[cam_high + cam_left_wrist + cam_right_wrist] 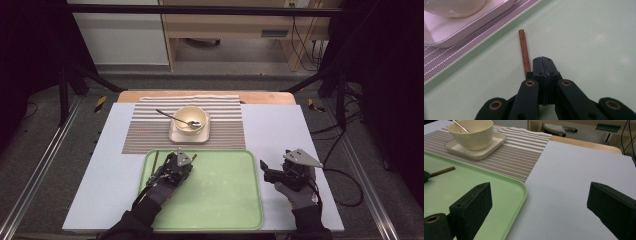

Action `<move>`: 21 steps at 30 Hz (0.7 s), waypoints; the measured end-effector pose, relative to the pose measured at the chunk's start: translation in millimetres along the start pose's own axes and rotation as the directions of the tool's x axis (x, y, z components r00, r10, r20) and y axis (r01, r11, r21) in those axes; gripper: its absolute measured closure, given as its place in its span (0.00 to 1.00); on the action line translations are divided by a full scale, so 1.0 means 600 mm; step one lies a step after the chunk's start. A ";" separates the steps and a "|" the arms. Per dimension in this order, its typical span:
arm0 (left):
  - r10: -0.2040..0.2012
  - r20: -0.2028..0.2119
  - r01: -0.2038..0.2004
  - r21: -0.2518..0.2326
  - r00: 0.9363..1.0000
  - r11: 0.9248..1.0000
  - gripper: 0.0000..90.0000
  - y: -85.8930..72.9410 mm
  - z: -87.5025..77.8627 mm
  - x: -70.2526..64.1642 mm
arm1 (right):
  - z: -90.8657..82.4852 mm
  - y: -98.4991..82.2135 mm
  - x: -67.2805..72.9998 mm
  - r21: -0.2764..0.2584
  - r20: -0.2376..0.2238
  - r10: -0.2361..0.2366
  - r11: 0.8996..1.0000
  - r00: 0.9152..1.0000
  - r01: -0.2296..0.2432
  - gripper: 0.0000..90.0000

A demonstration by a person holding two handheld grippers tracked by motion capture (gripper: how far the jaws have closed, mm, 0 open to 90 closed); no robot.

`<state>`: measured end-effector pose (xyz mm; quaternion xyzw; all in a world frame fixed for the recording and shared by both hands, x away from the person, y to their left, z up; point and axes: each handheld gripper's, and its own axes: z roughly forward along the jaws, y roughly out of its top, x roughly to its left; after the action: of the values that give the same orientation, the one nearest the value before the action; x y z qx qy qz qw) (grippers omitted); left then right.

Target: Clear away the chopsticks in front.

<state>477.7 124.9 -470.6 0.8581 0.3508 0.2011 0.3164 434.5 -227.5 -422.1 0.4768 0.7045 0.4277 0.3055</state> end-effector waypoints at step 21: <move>-0.092 -0.066 0.093 0.014 0.994 0.996 1.00 -0.025 -0.019 0.042 | 0.000 0.000 0.000 0.001 0.003 -0.005 1.000 1.000 0.005 0.07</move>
<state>481.1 156.1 -469.8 0.8365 0.4020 0.2111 0.3067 434.4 -227.2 -422.4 0.4759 0.7053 0.4260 0.3076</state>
